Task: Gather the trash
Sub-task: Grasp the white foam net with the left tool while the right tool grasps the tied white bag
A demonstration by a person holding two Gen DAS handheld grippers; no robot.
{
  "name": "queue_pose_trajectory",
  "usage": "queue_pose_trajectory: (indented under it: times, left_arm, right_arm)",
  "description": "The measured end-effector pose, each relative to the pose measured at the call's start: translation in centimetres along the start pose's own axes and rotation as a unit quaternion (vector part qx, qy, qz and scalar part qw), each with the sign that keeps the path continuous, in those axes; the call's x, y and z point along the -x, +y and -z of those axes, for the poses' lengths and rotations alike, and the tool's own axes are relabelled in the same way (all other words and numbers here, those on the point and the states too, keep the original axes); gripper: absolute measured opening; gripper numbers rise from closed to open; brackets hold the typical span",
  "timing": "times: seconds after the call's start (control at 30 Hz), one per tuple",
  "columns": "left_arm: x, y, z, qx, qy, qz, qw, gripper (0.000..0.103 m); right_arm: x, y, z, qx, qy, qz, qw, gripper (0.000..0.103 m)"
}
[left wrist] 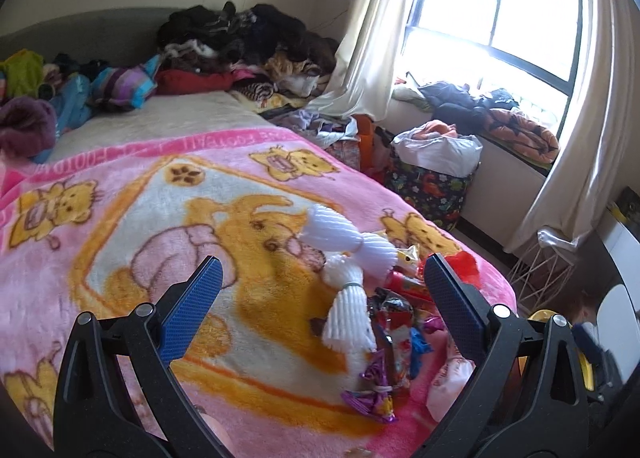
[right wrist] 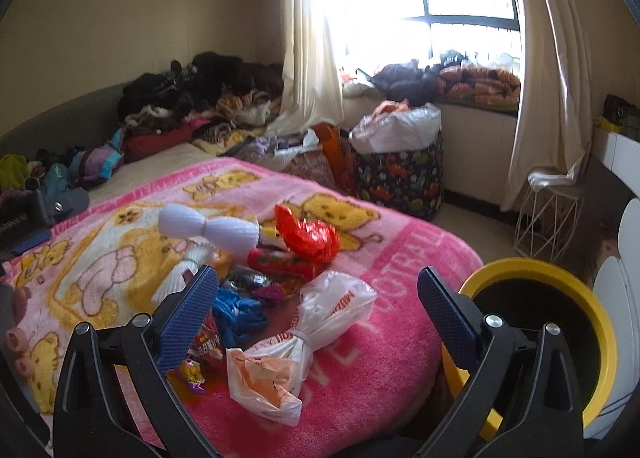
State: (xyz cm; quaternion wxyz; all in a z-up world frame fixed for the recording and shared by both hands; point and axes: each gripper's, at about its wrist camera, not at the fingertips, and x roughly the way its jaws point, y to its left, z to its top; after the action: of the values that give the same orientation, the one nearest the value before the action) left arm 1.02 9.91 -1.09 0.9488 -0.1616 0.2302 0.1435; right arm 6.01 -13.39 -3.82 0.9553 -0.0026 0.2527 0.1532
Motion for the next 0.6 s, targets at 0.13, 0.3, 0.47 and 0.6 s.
queue_pose_trajectory:
  times: [0.13,0.3,0.47,0.6]
  left_arm:
    - [-2.0,0.8,-0.1,0.006,0.026,-0.005,0.9996,0.093]
    - [-4.6,0.5,0.1,-0.007,0.049,-0.001,0.9988,0.093]
    - [-8.1,-0.5,0.7,-0.021,0.091,0.015,0.9955,0.093]
    - [-10.9,-1.2,1.3,-0.021,0.128,0.034,0.9909,0.093]
  right_arm:
    - [-3.0,-0.3,0.9,-0.017,0.058,0.009,0.998,0.097]
    - [-5.6,-0.3,1.9,-0.020,0.107,0.013,0.994,0.097]
    - [-7.3,0.0,2.6,-0.017,0.135,0.008,0.991,0.097]
    - [-8.6,-0.2,3.1,-0.027,0.159,-0.006,0.987,0.097]
